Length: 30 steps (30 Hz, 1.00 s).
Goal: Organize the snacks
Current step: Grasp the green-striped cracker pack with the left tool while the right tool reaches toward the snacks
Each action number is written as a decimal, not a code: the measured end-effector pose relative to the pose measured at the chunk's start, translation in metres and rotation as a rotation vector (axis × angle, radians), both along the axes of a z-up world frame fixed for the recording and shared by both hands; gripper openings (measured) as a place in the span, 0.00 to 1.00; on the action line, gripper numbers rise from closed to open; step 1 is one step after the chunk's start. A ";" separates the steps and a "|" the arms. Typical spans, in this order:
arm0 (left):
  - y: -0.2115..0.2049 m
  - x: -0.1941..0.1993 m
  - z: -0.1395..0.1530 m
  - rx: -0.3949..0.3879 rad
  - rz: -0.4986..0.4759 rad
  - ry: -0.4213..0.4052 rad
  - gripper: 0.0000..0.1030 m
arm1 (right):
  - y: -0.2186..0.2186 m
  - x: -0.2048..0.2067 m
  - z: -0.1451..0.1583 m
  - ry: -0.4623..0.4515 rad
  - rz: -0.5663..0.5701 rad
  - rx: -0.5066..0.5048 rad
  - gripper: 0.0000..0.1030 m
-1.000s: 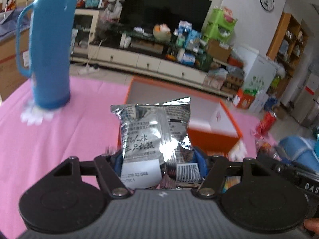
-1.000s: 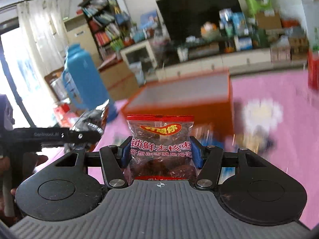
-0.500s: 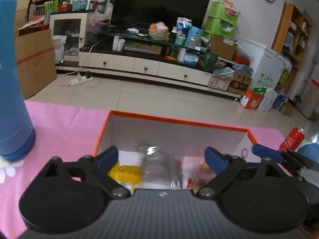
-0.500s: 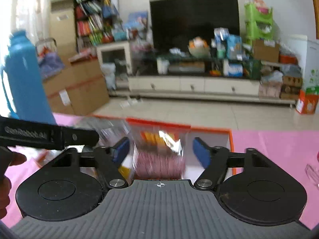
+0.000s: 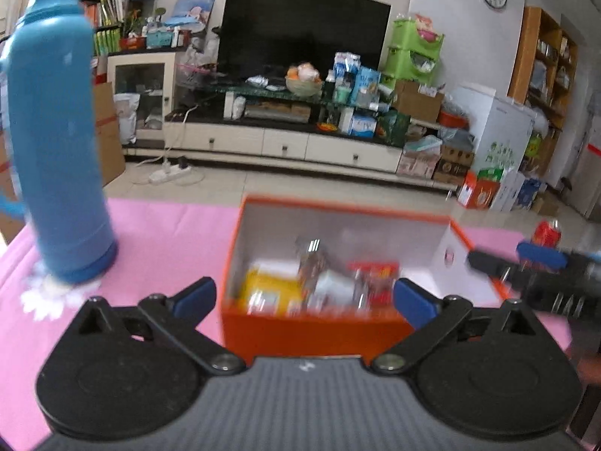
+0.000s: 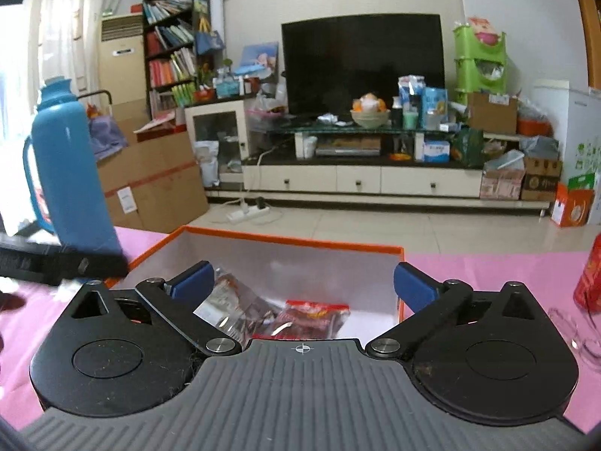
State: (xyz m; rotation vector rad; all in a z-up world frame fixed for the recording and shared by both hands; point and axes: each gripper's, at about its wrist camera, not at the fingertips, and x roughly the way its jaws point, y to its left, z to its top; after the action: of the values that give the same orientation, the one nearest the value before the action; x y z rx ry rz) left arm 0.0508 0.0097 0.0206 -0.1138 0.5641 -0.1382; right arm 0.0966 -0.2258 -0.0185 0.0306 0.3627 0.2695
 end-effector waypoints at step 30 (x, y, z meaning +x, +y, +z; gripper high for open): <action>0.031 -0.116 -0.083 0.077 0.033 0.349 0.53 | -0.096 -0.134 -0.081 0.266 -0.175 0.197 0.85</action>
State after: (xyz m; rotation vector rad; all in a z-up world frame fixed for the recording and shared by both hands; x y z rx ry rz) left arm -0.0656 0.0405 -0.0622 -0.0720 0.9139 -0.0644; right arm -0.0376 -0.3215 -0.1000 0.2931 0.5929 0.1263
